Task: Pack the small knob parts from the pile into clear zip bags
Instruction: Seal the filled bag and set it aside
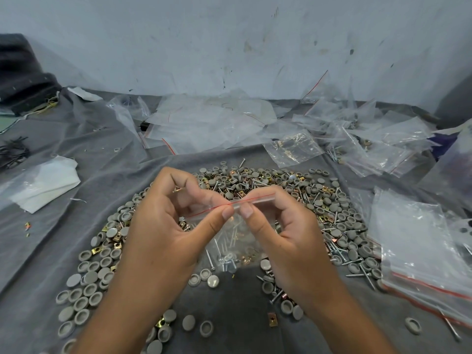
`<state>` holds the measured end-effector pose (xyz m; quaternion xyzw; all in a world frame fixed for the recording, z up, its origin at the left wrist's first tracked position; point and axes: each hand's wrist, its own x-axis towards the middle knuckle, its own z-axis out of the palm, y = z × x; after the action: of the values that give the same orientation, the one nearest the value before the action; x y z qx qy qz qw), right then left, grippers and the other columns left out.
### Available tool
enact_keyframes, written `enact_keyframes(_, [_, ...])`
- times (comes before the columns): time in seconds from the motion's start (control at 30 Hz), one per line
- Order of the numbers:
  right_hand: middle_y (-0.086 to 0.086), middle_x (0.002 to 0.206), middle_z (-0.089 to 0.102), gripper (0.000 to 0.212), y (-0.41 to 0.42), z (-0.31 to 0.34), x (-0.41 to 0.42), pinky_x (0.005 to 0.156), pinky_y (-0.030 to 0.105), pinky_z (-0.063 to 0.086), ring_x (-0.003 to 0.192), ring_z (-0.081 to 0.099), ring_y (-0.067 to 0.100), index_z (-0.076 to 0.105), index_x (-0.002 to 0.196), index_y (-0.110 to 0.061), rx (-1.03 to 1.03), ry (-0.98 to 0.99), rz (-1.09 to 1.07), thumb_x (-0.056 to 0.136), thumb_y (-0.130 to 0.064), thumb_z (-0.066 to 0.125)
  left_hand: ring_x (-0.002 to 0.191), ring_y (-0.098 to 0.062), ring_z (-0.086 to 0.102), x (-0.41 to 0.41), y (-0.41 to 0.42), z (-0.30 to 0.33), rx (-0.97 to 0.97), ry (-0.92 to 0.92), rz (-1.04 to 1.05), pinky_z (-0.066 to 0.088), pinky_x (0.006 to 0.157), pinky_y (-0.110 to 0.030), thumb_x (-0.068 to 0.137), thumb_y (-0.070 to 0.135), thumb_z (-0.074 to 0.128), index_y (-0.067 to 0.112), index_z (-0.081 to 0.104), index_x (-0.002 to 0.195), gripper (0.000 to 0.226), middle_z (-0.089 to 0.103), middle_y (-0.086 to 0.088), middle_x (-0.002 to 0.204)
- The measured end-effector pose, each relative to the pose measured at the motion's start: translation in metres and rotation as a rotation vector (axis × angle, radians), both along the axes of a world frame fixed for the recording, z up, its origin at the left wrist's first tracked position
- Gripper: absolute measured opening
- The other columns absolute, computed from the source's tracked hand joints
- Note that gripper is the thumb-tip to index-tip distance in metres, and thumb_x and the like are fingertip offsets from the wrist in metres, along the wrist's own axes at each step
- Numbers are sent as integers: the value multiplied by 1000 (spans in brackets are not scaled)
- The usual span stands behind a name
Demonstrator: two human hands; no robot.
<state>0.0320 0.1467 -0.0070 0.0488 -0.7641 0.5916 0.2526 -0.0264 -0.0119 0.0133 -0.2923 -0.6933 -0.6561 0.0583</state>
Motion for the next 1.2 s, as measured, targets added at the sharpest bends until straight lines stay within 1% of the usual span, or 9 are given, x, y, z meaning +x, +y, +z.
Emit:
enact_keyframes(0.1, [-9,86,72,11,2,0,0,70,32,55,80,68,12,68,97,-36,-36,13,-28,94,-43,60,86,-21,74,-1,0,-1,27,-38,13,57,75,-29,74,34,83,31,50,92,37,78,-3,91])
enact_keyframes(0.33, [-8,85,72,14,3,-1,0,69,22,51,78,68,10,68,97,-32,-57,23,-53,93,-43,60,79,-20,72,-2,-1,-1,-6,-6,80,54,73,-43,74,39,79,32,43,83,37,76,-1,88])
enact_keyframes(0.4, [-10,84,72,13,3,-1,0,68,24,52,77,67,9,67,97,-35,-54,24,-53,92,-44,60,79,-22,72,-2,-1,-1,1,-6,100,55,72,-46,73,39,79,31,40,81,40,77,-2,88])
enact_keyframes(0.5, [-10,83,72,12,3,-1,0,68,23,52,77,67,7,68,96,-35,-93,40,-49,92,-44,61,79,-23,74,-1,-2,2,47,-53,100,55,70,-34,68,41,84,36,45,84,42,78,-2,87])
enact_keyframes(0.63, [-7,85,71,15,6,-1,0,69,35,57,79,66,13,70,96,-36,-155,32,-39,91,-47,63,80,-25,75,-2,-4,5,68,-102,115,53,70,-33,63,39,90,38,48,81,46,78,-2,85])
enact_keyframes(0.83, [-8,88,72,13,7,-1,0,71,26,54,81,67,10,70,97,-38,-147,32,-38,91,-46,61,79,-20,74,0,-4,5,42,-79,130,51,73,-36,71,34,89,22,40,83,52,78,-1,83])
enact_keyframes(0.97, [-3,91,72,13,5,-1,1,77,43,58,87,68,19,70,96,-35,-195,3,24,91,-44,63,86,-21,75,1,-1,5,84,-103,12,55,73,-28,68,37,84,29,45,94,47,78,-3,94])
enact_keyframes(1.07, [-1,90,71,14,1,2,3,66,30,57,83,67,18,70,97,-29,-176,-13,52,93,-40,63,80,-18,75,1,0,6,103,-88,-2,55,71,-20,65,37,85,37,49,91,45,78,-4,87])
enact_keyframes(1.2, [-4,88,70,14,1,1,6,64,34,57,78,66,18,70,99,-25,-130,-26,37,94,-37,64,77,-18,75,1,-2,6,84,-49,28,55,68,-17,70,31,88,33,43,83,47,77,-5,81])
